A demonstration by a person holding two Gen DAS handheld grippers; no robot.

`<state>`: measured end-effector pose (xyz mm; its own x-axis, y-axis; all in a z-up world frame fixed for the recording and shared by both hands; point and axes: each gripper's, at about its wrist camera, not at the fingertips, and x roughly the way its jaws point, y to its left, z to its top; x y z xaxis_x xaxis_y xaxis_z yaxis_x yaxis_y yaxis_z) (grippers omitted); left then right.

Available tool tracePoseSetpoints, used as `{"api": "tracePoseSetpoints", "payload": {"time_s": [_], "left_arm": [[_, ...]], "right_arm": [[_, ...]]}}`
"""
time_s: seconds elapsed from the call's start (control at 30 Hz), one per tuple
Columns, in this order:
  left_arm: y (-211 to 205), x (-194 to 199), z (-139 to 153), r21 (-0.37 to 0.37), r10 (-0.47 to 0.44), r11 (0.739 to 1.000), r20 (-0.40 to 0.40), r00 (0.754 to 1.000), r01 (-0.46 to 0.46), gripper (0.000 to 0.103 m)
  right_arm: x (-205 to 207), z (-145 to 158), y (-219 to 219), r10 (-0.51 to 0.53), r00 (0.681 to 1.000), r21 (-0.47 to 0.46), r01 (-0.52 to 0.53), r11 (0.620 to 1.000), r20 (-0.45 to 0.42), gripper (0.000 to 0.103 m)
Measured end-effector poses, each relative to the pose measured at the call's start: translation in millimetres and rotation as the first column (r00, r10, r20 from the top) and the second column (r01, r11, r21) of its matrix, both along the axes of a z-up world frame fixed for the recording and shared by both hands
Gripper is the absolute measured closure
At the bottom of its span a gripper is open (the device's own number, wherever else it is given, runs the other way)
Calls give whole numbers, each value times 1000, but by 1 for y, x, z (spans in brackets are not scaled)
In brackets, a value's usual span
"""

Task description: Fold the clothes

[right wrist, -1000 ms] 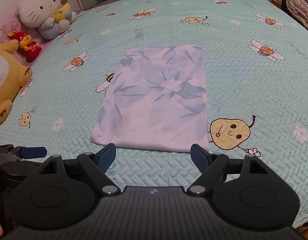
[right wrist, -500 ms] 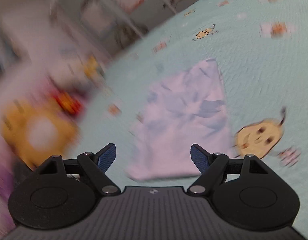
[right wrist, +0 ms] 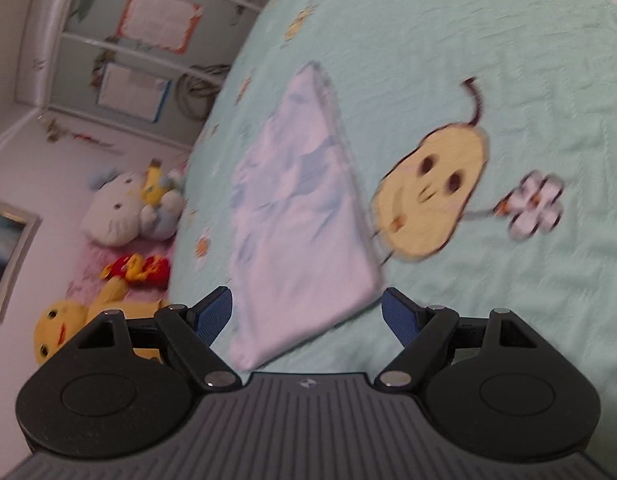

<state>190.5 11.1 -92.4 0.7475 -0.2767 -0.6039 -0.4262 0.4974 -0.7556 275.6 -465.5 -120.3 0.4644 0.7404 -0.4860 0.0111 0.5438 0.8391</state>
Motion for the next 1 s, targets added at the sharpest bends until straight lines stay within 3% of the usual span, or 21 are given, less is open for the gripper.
{"api": "tracePoseSetpoints", "payload": {"time_s": [0.37,0.53,0.77,0.87,1.0], "left_arm": [[28,162,-16,160,-133,979,27,991,127,7],[41,224,-31,182,-159,971,12,987,154,7],[50,283,-37,187,-276,947,60,959,260,6],[48,298,-38,196,-320,934,77,944,300,4],[52,307,-43,184,-329,934,120,937,305,6]], "right_arm": [[132,-17,36,41,994,-23,-39,999,97,21],[202,-21,58,99,987,-16,-98,995,126,21],[266,-20,89,206,965,-51,-201,978,161,21],[284,-20,99,241,956,-63,-233,970,170,21],[304,-22,107,276,945,-41,-273,961,176,21]]}}
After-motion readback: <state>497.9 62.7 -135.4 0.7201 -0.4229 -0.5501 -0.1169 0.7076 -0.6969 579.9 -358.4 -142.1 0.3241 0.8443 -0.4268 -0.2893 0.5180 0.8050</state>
